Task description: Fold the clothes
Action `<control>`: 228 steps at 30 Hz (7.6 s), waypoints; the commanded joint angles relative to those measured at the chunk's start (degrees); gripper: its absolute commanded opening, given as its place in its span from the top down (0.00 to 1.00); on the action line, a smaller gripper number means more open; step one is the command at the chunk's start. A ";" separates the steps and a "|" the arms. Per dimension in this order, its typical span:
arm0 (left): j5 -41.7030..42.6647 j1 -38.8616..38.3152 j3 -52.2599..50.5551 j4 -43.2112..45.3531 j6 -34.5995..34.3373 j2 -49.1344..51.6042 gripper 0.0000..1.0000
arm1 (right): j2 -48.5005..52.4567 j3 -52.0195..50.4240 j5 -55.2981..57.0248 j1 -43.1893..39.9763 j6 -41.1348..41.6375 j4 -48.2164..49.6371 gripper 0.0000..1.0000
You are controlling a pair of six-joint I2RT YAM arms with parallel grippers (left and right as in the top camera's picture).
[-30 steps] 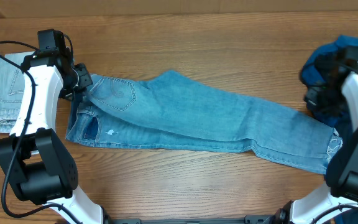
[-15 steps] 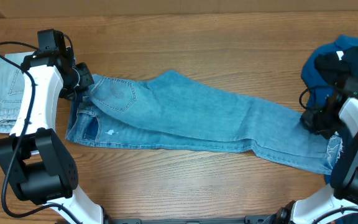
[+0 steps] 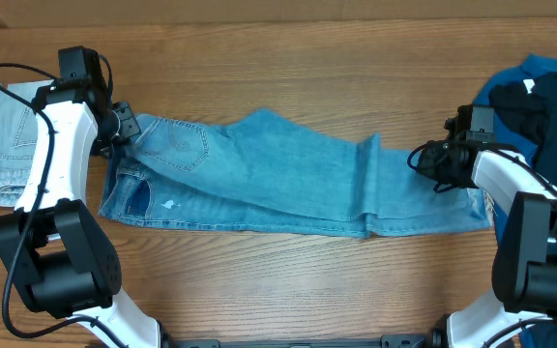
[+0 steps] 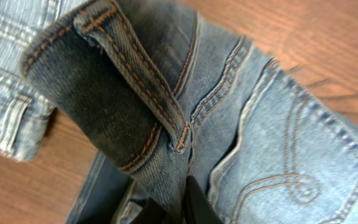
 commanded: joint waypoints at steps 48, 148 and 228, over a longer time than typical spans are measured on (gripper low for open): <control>-2.32 0.63 -0.42 -0.72 -1.42 -0.31 0.79 | 15.89 58.82 -9.27 -29.18 -5.20 -41.22 0.86; 2.34 0.63 -0.42 2.08 -1.40 -0.31 0.76 | -13.99 -14.95 -4.15 -14.64 17.77 2.38 0.49; 14.71 0.35 17.44 7.43 -17.79 -0.33 0.96 | -5.57 39.50 4.72 -11.65 25.77 -25.18 0.96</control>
